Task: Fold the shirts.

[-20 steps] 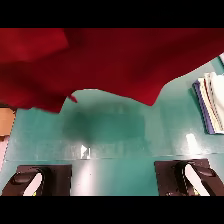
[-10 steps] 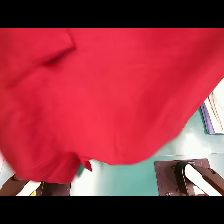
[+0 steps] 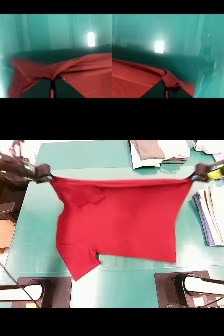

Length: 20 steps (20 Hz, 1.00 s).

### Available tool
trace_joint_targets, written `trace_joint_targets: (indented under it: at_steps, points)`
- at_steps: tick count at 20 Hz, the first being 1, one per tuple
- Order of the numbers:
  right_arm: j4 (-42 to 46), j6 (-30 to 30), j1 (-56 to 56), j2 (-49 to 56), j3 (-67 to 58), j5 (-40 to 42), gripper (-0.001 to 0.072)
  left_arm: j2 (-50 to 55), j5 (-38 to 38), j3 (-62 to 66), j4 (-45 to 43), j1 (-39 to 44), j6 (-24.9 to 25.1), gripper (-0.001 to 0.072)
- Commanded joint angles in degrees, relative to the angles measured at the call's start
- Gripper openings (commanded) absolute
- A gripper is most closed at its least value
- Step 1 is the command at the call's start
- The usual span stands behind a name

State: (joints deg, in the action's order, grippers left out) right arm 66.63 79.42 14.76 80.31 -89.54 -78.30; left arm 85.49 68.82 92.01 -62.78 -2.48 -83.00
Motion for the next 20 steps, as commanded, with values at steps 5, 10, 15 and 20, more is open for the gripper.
trace_joint_targets:
  at_steps: [5, 10, 15, 20]
  points:
    - [-0.5, 0.0, -5.2, 13.4, -6.8, 5.5, 0.0014, 8.5, -3.6, -0.3, 1.2, -0.1, 4.1, 0.0023]
    - [5.9, 0.3, -5.8, 8.3, 1.5, 4.9, 0.0014, 8.5, 3.3, -3.7, -4.3, 0.0, 5.5, 0.0023]
    - [6.8, 0.3, -5.9, 5.4, 12.9, 9.0, 0.0016, 8.5, 2.3, -10.7, -4.3, 0.0, 5.5, 0.0023]
    - [4.2, 0.3, -5.9, 4.9, 13.0, 8.7, 0.0342, 8.3, 5.2, -11.0, -4.4, -0.2, 4.9, 0.0601]
